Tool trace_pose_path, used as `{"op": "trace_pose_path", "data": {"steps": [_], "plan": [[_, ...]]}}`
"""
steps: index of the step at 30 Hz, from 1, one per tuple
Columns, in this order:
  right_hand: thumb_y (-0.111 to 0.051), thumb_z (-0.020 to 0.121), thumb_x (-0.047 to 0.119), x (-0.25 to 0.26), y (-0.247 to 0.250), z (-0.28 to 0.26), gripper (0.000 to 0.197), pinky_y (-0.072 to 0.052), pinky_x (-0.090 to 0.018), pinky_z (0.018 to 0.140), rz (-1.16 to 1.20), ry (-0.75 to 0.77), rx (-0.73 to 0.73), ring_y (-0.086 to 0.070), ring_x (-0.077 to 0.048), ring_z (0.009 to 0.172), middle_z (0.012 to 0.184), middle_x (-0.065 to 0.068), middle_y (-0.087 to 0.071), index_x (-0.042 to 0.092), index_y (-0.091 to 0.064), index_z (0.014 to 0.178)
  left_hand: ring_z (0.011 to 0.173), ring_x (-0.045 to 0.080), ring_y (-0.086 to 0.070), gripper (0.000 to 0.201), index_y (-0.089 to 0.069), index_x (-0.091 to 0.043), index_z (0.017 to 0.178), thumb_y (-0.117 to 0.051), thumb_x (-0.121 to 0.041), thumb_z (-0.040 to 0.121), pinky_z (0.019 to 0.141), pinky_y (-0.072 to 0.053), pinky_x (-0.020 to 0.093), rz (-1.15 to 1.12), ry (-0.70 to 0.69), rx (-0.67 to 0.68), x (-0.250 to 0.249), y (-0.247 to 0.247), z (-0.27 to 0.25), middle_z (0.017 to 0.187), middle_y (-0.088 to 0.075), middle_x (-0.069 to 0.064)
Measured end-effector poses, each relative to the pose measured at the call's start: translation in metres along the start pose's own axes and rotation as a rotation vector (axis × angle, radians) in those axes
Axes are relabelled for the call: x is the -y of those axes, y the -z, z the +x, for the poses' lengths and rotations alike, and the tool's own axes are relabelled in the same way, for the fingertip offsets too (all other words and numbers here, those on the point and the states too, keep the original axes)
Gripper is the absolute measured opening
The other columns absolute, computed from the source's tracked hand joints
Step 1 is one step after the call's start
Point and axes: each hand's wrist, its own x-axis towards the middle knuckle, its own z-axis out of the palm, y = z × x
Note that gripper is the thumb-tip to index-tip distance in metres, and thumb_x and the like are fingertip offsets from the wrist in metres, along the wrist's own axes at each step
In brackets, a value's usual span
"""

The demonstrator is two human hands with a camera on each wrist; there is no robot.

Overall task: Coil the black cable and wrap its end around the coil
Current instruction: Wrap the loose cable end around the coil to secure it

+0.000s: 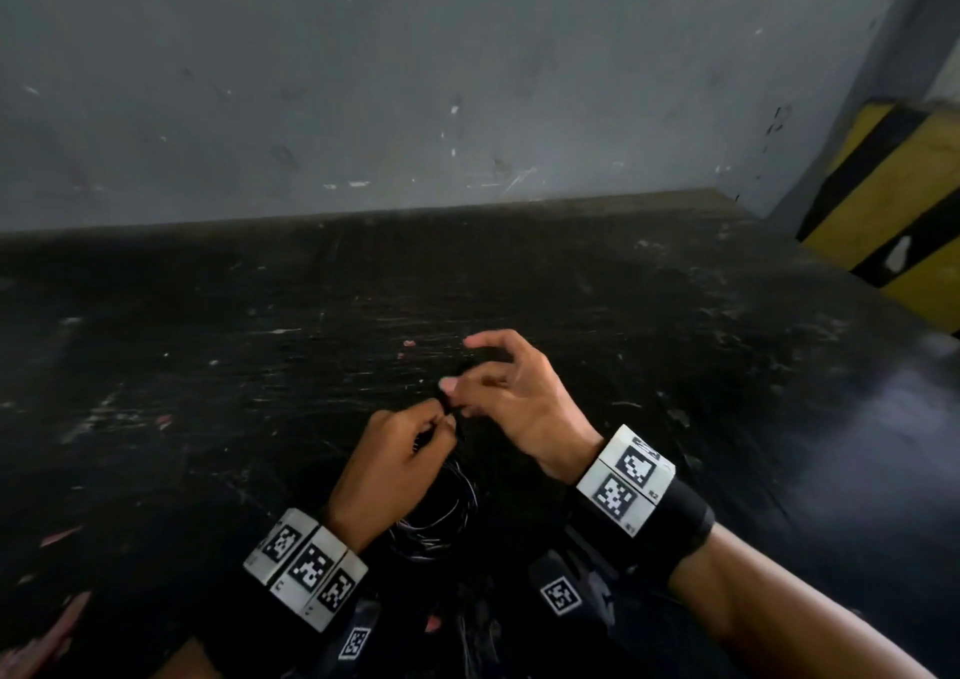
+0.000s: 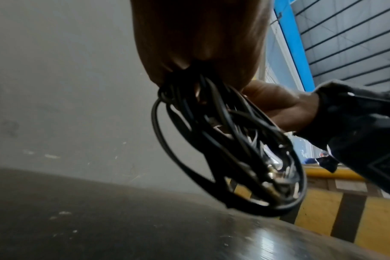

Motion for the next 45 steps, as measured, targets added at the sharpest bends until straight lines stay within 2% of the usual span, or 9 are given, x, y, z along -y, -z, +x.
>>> {"op": "trace_pose_path", "data": {"steps": [7, 10, 19, 21, 25, 29, 34, 38, 45], "plan": [[-0.073, 0.079, 0.011, 0.002, -0.010, 0.004, 0.049, -0.057, -0.036, 0.082, -0.093, -0.058, -0.046, -0.069, -0.022, 0.082, 0.089, -0.010, -0.073, 0.014, -0.049, 0.122, 0.061, 0.015, -0.064, 0.026, -0.059, -0.018, 0.079, -0.043, -0.037, 0.085, 0.059, -0.051, 0.038, 0.132, -0.043, 0.017, 0.003, 0.002, 0.000, 0.067, -0.067, -0.003], [-0.072, 0.079, 0.007, 0.004, -0.013, 0.003, 0.044, -0.056, -0.033, 0.069, -0.142, -0.044, -0.029, -0.065, -0.018, 0.067, 0.072, -0.003, -0.069, 0.014, -0.054, 0.118, 0.061, 0.022, -0.065, 0.031, -0.060, -0.017, 0.084, -0.041, -0.041, 0.086, 0.058, -0.050, 0.042, 0.148, -0.053, 0.020, 0.004, 0.002, -0.003, 0.068, -0.068, 0.003], [-0.066, 0.076, -0.012, 0.016, 0.005, -0.014, 0.056, -0.058, -0.027, 0.073, -0.092, 0.200, -0.154, -0.069, -0.019, 0.079, 0.092, -0.014, -0.068, 0.012, -0.050, 0.124, 0.051, 0.014, -0.054, 0.021, -0.060, -0.014, 0.073, -0.055, -0.020, 0.093, 0.047, -0.042, 0.021, -0.098, 0.282, -0.204, 0.002, 0.004, 0.001, 0.062, -0.063, 0.006], [-0.069, 0.075, -0.010, 0.012, 0.004, -0.021, 0.050, -0.056, -0.023, 0.072, -0.165, 0.240, -0.136, -0.070, -0.012, 0.077, 0.086, -0.005, -0.071, 0.015, -0.056, 0.117, 0.062, 0.014, -0.059, 0.020, -0.062, -0.010, 0.075, -0.056, -0.020, 0.091, 0.050, -0.042, 0.013, -0.154, 0.384, -0.273, 0.005, 0.003, 0.004, 0.070, -0.065, 0.008], [-0.074, 0.074, -0.002, -0.003, -0.009, -0.030, 0.033, -0.053, -0.021, 0.070, -0.252, 0.212, -0.062, -0.071, -0.008, 0.078, 0.084, 0.001, -0.072, 0.023, -0.065, 0.094, 0.071, 0.019, -0.062, 0.021, -0.060, -0.012, 0.070, -0.060, -0.022, 0.088, 0.066, -0.049, 0.035, -0.210, 0.401, -0.356, 0.009, 0.002, 0.011, 0.070, -0.065, 0.007], [-0.073, 0.075, 0.008, -0.020, -0.019, -0.030, 0.018, -0.048, -0.011, 0.068, -0.519, 0.312, -0.106, -0.064, 0.000, 0.074, 0.078, 0.009, -0.069, 0.023, -0.068, 0.082, 0.090, 0.015, -0.062, 0.009, -0.058, -0.021, 0.079, -0.062, -0.022, 0.087, 0.079, -0.050, 0.033, -0.233, 0.437, -0.413, 0.008, 0.002, 0.015, 0.088, -0.065, 0.000], [-0.067, 0.063, 0.006, -0.037, -0.023, -0.020, 0.020, -0.049, -0.031, 0.078, -0.822, 0.632, -0.164, -0.051, -0.010, 0.096, 0.100, 0.002, -0.064, 0.019, -0.068, 0.077, 0.092, 0.008, -0.058, 0.007, -0.057, -0.023, 0.092, -0.061, -0.025, 0.086, 0.067, -0.044, 0.022, -0.296, 0.507, -0.462, 0.004, 0.003, 0.015, 0.099, -0.061, -0.002], [-0.063, 0.064, 0.011, -0.044, -0.024, -0.016, 0.015, -0.050, -0.036, 0.086, -0.928, 0.663, -0.098, -0.049, -0.018, 0.115, 0.121, -0.006, -0.060, 0.015, -0.065, 0.078, 0.098, 0.016, -0.059, 0.010, -0.056, -0.025, 0.093, -0.062, -0.027, 0.086, 0.082, -0.051, 0.036, -0.316, 0.482, -0.490, 0.004, 0.002, 0.014, 0.101, -0.062, 0.003], [-0.067, 0.068, 0.001, -0.048, -0.025, -0.008, 0.015, -0.056, -0.038, 0.067, -0.947, 0.678, -0.128, -0.065, -0.021, 0.091, 0.104, -0.004, -0.068, 0.012, -0.063, 0.078, 0.096, 0.019, -0.063, 0.012, -0.059, -0.030, 0.088, -0.061, -0.041, 0.084, 0.086, -0.053, 0.046, -0.350, 0.564, -0.437, 0.010, -0.002, 0.013, 0.101, -0.066, 0.005]]}}
